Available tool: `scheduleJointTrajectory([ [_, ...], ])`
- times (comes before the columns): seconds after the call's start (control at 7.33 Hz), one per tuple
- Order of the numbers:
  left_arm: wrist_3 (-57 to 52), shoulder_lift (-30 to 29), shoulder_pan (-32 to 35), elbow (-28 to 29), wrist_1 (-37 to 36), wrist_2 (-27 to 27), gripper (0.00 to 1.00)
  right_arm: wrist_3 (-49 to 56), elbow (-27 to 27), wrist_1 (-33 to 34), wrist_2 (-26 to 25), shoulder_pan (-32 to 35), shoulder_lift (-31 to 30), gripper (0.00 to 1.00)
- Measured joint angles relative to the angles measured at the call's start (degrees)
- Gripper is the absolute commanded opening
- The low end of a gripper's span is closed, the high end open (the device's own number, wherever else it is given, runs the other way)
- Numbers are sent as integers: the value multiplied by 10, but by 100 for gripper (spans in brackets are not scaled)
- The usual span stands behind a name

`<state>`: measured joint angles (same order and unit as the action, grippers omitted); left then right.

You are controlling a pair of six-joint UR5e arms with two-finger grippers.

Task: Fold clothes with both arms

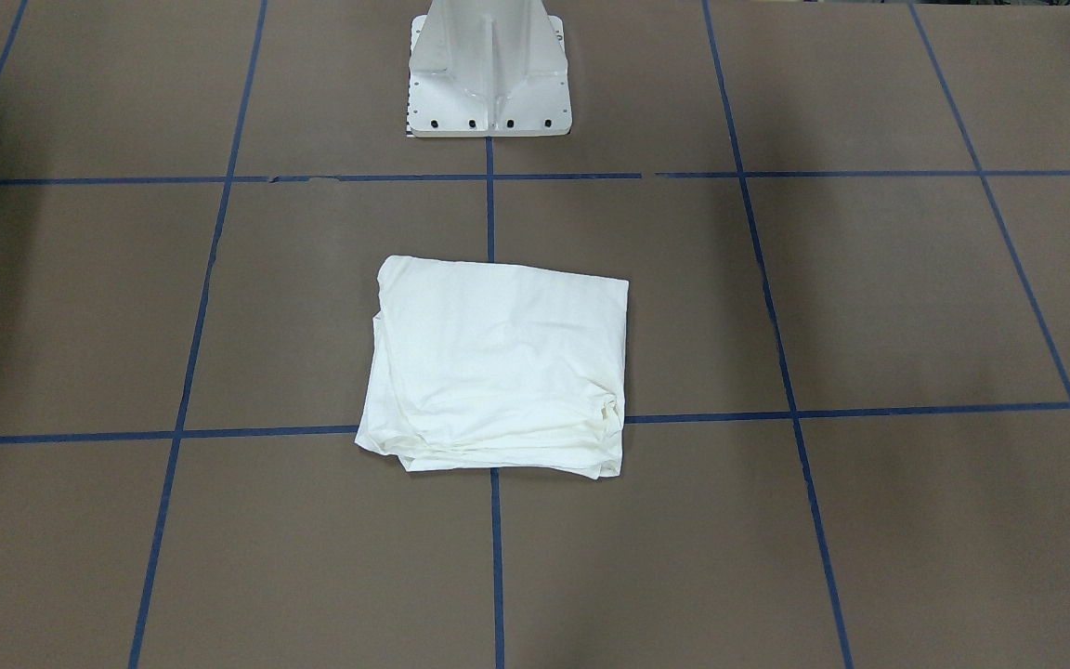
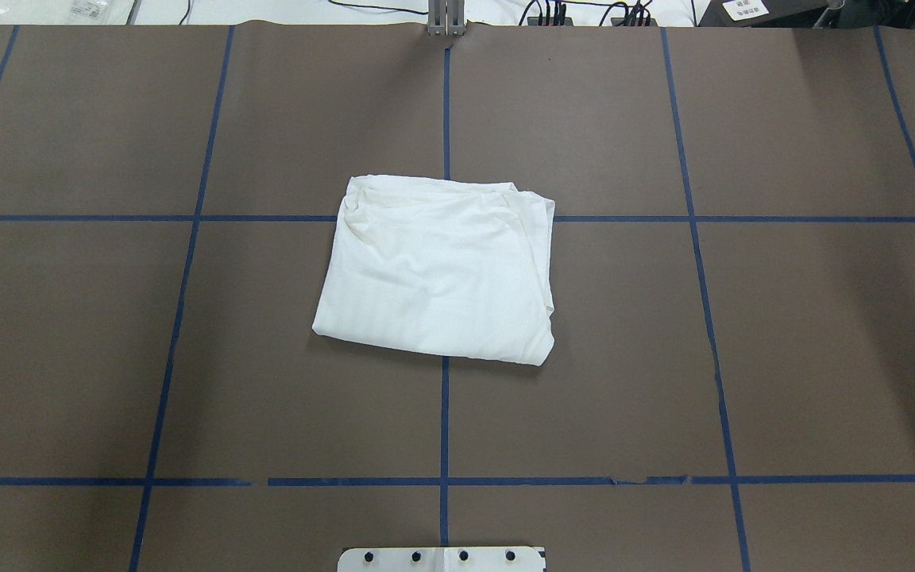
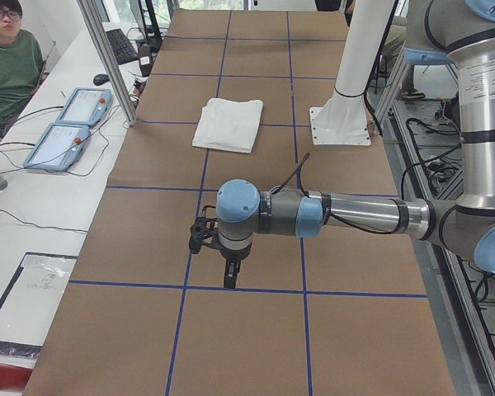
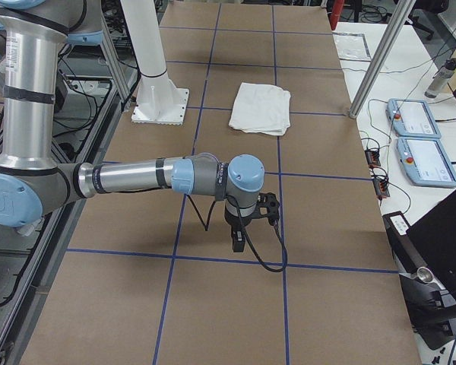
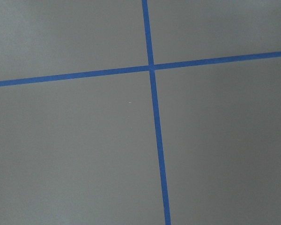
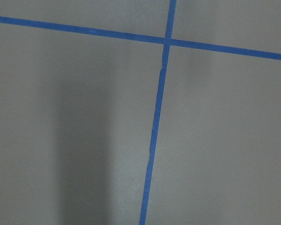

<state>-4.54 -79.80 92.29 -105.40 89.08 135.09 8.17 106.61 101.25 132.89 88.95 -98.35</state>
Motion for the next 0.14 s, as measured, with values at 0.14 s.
scheduleJointTrajectory([
  [0.14,0,0,0,0,0,0,100,0,0,0,0,0,0,100],
])
